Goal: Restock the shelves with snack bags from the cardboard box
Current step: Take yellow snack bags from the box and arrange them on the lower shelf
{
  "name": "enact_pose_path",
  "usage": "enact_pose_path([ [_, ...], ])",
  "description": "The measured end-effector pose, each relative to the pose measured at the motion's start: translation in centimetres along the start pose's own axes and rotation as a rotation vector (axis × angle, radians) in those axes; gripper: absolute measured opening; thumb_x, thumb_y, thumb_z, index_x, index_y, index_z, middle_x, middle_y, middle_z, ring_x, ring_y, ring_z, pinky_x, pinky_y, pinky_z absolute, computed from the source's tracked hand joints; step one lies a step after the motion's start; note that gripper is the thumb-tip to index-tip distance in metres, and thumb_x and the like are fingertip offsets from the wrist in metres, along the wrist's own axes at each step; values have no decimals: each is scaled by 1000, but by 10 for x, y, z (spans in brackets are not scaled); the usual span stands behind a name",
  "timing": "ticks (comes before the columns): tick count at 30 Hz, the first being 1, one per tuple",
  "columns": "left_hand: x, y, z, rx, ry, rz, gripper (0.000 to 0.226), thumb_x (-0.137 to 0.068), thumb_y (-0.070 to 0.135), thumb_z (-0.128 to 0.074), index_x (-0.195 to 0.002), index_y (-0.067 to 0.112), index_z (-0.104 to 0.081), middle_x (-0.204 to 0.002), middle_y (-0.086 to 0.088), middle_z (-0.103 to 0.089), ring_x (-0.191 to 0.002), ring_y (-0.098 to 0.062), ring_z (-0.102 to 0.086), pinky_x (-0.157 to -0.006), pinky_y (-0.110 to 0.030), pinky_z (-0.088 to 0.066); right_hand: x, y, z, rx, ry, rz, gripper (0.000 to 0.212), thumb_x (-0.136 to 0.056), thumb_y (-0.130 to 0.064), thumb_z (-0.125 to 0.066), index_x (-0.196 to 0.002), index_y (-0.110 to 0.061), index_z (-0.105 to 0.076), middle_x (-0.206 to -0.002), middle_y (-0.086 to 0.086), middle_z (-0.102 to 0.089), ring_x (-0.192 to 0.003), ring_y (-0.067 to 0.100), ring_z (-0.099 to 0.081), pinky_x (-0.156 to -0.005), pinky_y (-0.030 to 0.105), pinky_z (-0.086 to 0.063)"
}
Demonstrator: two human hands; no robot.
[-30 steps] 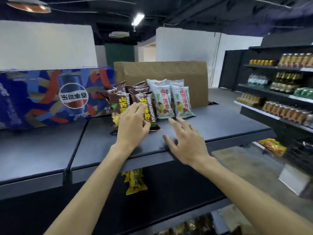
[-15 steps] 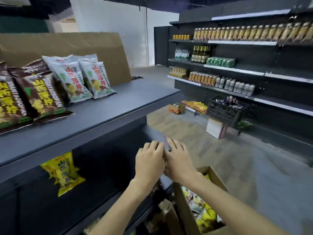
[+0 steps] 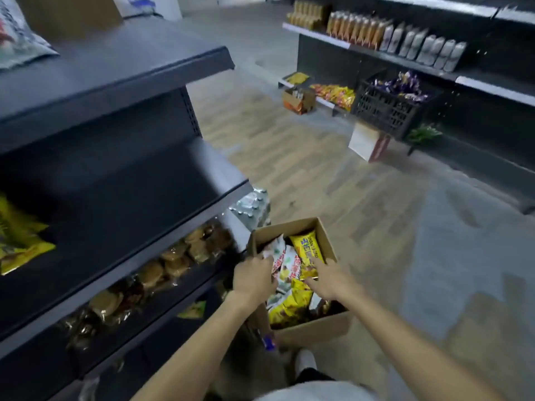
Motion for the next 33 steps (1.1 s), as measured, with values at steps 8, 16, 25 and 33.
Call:
enact_pose_path([
  [8,5,39,-76,0,-259,89,34,-90,32,-57,-121,21,-48,-108,-2,-60,-92,-27,-64,-63,-33,-44,-25,50,-46,-207,-27,39,69,-95,-34,-55,-154,-22,-20,-160,12,-14,-146,29,-23,-114,37,-30],
  [16,-13,51,-121,173,-530,43,35,-91,19,-49,-123,22,-62,-124,-6,-60,-113,-30,-57,-83,-37,-51,-69,44,-44,-249,-65,45,71,-93,-27,-56,-154,-25,-19,-161,11,-9,-145,31,-24,-113,42,-31],
  [25,-23,41,-150,407,-401,61,62,-94,12,-46,-151,4,-22,-154,-16,-18,-142,-31,-22,-112,-32,-23,-104,33,-45,-284,-33,16,74,-92,-15,-52,-155,-29,-15,-162,10,-8,-145,30,-21,-114,41,-26],
  [33,-53,26,-173,333,-424,224,87,-90,32,-54,-154,5,-1,-161,-14,0,-147,-32,-7,-119,-40,-18,-147,17,-44,-335,8,-20,78,-95,-17,-55,-156,-33,-8,-163,10,3,-149,29,-10,-117,41,-23],
])
Point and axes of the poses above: each hand's wrist, its own x-axis away from the middle knuckle, its own z-axis out of the back of the hand, y = z × x, the point moved 2 cm from there along -x, towards the middle knuckle
